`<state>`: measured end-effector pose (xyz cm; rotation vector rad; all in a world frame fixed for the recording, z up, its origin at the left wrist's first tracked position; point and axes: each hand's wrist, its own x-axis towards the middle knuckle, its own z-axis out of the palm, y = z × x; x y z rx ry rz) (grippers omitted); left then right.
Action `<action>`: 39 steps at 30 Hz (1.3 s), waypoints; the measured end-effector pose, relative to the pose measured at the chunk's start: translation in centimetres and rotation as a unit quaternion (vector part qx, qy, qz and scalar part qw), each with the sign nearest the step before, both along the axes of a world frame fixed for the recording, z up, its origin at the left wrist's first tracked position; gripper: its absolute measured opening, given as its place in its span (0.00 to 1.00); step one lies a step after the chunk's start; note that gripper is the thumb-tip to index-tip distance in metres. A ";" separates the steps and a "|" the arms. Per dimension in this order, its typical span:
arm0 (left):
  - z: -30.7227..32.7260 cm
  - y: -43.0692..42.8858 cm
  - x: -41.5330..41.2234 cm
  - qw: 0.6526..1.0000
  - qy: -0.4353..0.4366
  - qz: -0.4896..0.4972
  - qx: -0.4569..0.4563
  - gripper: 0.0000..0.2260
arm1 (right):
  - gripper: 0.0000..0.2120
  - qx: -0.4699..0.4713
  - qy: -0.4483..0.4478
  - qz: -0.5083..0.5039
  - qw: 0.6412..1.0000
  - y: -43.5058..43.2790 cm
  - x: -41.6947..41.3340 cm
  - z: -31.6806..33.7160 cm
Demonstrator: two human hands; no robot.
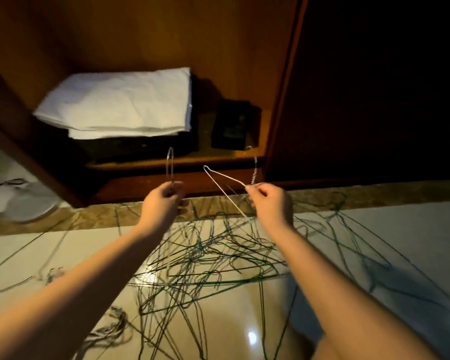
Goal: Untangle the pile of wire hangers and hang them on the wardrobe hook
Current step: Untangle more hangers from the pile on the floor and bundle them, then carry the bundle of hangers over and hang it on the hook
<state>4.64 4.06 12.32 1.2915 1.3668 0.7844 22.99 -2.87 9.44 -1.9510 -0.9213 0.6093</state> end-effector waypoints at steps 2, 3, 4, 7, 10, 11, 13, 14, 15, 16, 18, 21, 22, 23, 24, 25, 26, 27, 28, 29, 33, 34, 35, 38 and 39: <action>1.1 -1.4 -0.4 0.999 -0.030 -0.004 -0.021 0.12 | 0.11 0.015 -0.010 0.029 0.999 0.4 -4.2 1.4; 1.6 -2.2 -0.6 0.999 -0.039 -0.003 -0.025 0.12 | 0.11 0.021 -0.013 0.047 0.999 0.5 -6.3 1.9; 2.1 -2.8 -0.8 0.999 -0.047 0.005 -0.025 0.12 | 0.11 0.027 -0.013 0.065 0.997 0.6 -8.1 2.4; 3.2 -3.7 -2.6 0.997 -0.046 0.062 -0.002 0.11 | 0.09 0.062 0.004 0.096 0.993 0.3 -12.7 3.6; 4.1 -4.8 -6.2 0.993 -0.041 0.112 0.010 0.12 | 0.10 0.107 0.038 0.132 0.985 -0.6 -16.1 4.3; 4.5 -5.5 -7.2 0.992 -0.050 0.116 0.008 0.12 | 0.10 0.117 0.045 0.148 0.981 -0.9 -17.2 4.4; 5.4 -6.8 -9.1 0.991 -0.063 0.114 -0.002 0.12 | 0.10 0.133 0.065 0.161 0.976 -1.4 -19.4 4.6; 5.7 -7.3 -10.0 0.991 -0.067 0.112 -0.007 0.13 | 0.10 0.138 0.078 0.166 0.973 -1.7 -20.5 4.6; 5.9 -7.8 -10.8 0.992 -0.071 0.108 -0.013 0.12 | 0.10 0.138 0.092 0.172 0.971 -1.9 -21.5 4.6; 6.0 -8.1 -11.5 0.991 -0.078 0.104 -0.020 0.12 | 0.11 0.133 0.109 0.177 0.969 -2.1 -22.4 4.5; 5.9 -8.8 -13.0 0.990 -0.098 0.100 -0.032 0.11 | 0.12 0.115 0.154 0.192 0.962 -2.3 -23.8 4.3; 5.7 -9.3 -14.9 0.991 -0.085 0.097 -0.022 0.13 | 0.13 0.107 0.238 0.254 0.931 -2.7 -25.3 4.0; 5.7 -9.3 -15.4 0.992 -0.070 0.102 -0.013 0.14 | 0.14 0.103 0.257 0.277 0.920 -2.9 -25.7 3.9; 5.7 -9.4 -15.9 0.993 -0.052 0.108 -0.003 0.14 | 0.15 0.096 0.274 0.295 0.910 -3.0 -26.2 3.6; 5.6 -9.5 -16.5 0.993 -0.033 0.117 0.005 0.13 | 0.16 0.087 0.291 0.312 0.901 -3.2 -26.5 3.3; 5.6 -9.6 -17.2 0.992 -0.012 0.127 0.012 0.12 | 0.17 0.076 0.301 0.325 0.893 -3.4 -26.9 2.9; 5.5 -9.6 -17.9 0.991 0.012 0.133 0.018 0.12 | 0.18 0.066 0.307 0.336 0.888 -3.6 -27.3 2.3; 5.4 -9.5 -18.8 0.990 0.038 0.136 0.023 0.13 | 0.18 0.051 0.310 0.342 0.885 -3.8 -27.6 1.6; 5.2 -9.5 -19.6 0.988 0.065 0.134 0.026 0.14 | 0.18 0.030 0.309 0.346 0.885 -4.1 -27.8 0.8; 4.8 -9.4 -20.5 0.987 0.094 0.128 0.028 0.15 | 0.17 0.006 0.302 0.351 0.886 -4.5 -28.0 -0.2; 1.1 -8.6 -24.5 0.944 0.317 0.051 0.071 0.15 | 0.12 -0.085 0.277 0.344 0.893 -5.0 -28.2 -4.6; -0.4 -8.5 -25.6 0.920 0.383 0.017 0.083 0.15 | 0.12 -0.101 0.268 0.345 0.894 -4.8 -28.3 -5.8; -2.1 -8.5 -26.6 0.900 0.427 -0.009 0.086 0.15 | 0.12 -0.120 0.255 0.347 0.894 -4.7 -28.6 -7.1; -7.7 -9.3 -28.7 0.885 0.463 -0.024 0.049 0.14 | 0.11 -0.155 0.223 0.345 0.899 -4.7 -29.9 -11.0; -9.6 -9.4 -29.1 0.880 0.472 -0.028 0.038 0.14 | 0.11 -0.167 0.214 0.349 0.897 -4.8 -30.6 -12.3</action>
